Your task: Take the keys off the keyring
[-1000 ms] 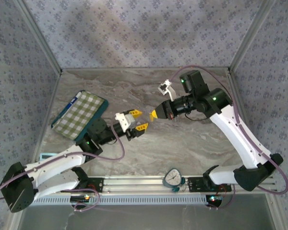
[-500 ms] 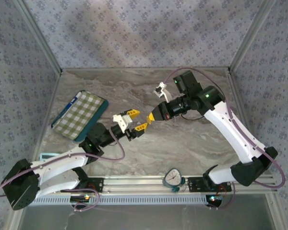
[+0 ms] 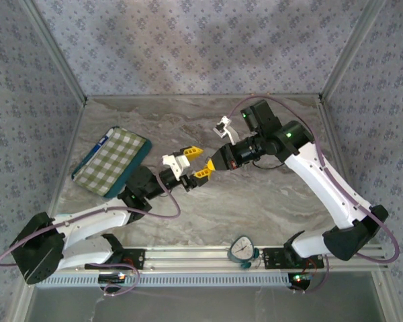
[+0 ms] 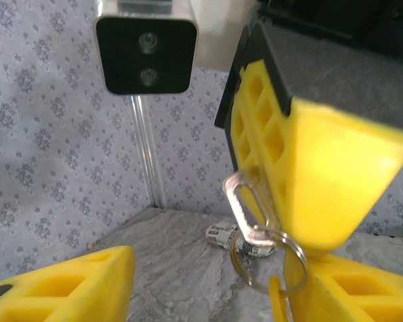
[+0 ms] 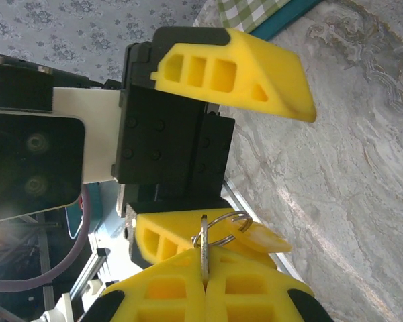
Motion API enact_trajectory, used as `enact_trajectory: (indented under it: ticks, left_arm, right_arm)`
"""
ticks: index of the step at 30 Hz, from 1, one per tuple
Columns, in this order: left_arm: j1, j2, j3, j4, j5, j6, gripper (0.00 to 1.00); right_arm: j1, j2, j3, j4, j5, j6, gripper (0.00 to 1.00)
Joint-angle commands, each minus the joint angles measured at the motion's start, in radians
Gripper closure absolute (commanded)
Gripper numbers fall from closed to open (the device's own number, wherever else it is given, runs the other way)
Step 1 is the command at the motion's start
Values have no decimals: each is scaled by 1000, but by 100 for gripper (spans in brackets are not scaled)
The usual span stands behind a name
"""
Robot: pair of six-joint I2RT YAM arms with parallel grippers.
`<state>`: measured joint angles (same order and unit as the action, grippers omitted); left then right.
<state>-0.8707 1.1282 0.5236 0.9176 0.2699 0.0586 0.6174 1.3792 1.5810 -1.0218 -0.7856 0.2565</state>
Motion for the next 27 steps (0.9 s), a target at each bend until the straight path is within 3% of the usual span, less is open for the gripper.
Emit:
enact_trajectory:
  ticks: [1, 22, 25, 27]
  left_arm:
    - [-2, 1, 35, 43, 36, -13, 39]
    - [-5, 24, 53, 76, 29, -3, 62]
    - [-3, 23, 58, 73, 26, -1, 72]
    - [-2, 26, 61, 78, 22, -2, 73]
  right_arm:
    - [6, -17, 8, -15, -16, 20, 100]
    - [5, -45, 1, 31, -34, 52, 100]
    - [5, -50, -1, 37, -36, 56, 100]
    - [4, -52, -1, 39, -37, 58, 100]
